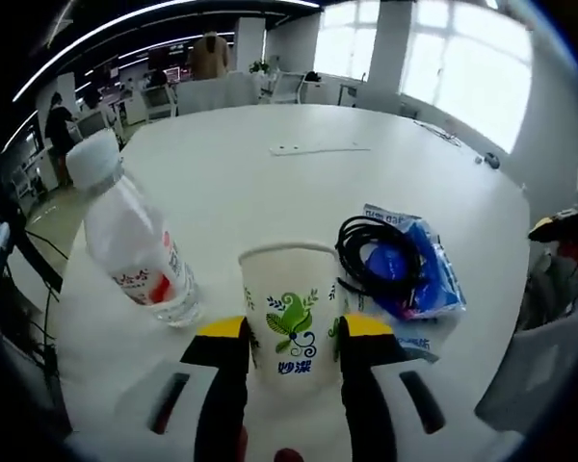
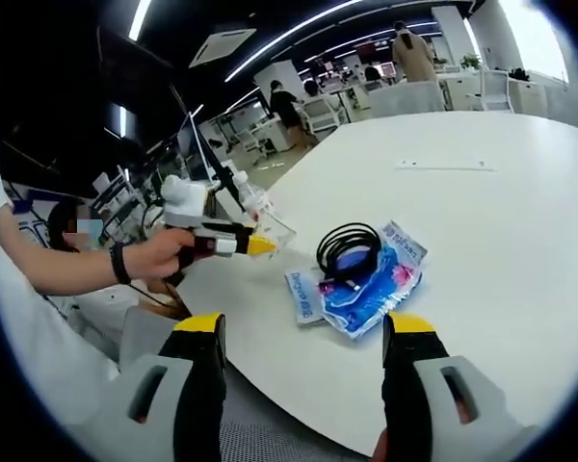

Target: Arrange the tabletop items into an orderly group along one side of the table until the central work area is clear of visible clutter.

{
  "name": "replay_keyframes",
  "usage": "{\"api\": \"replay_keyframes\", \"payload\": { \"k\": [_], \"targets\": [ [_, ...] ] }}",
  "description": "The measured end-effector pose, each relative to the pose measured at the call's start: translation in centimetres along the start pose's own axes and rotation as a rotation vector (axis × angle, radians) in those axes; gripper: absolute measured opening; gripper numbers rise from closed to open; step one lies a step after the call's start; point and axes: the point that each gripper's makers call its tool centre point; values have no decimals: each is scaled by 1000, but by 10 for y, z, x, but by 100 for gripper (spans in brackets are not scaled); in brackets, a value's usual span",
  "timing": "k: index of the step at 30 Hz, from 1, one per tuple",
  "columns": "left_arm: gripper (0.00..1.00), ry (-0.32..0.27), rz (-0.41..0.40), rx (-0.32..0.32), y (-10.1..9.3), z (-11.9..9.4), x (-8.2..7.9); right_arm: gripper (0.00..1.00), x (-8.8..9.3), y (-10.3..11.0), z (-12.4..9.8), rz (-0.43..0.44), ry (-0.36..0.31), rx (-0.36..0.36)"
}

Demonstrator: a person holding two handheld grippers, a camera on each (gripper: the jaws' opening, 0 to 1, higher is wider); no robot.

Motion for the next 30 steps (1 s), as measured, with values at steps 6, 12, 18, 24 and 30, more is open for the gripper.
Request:
{"api": "replay_keyframes", "payload": {
  "k": [6, 12, 18, 24, 30],
  "targets": [
    [36, -47, 92, 20, -16, -15, -15, 65, -11, 11, 9, -45, 1, -42],
    [36, -82, 159, 54, -31, -23, -24, 64, -24, 21, 16, -89, -1, -78],
    [36, -81, 274, 87, -50, -27, -26, 63, -36, 33, 23, -131, -8, -114],
    [36, -69, 367, 138, -81, -26, -22, 62, -47, 46, 28, -161, -23, -152],
    [36, -62, 423, 191, -109, -22, -17, 60, -50, 57, 34, -185, -14, -185]
  ]
}}
Point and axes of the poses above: the point that each gripper's makers call its tool centre point, and the gripper's own axes: z roughly forward along the fingers, y roughly to its left, x roughly out of its underside, and after that the axes turned 9 degrees about x, right-handed
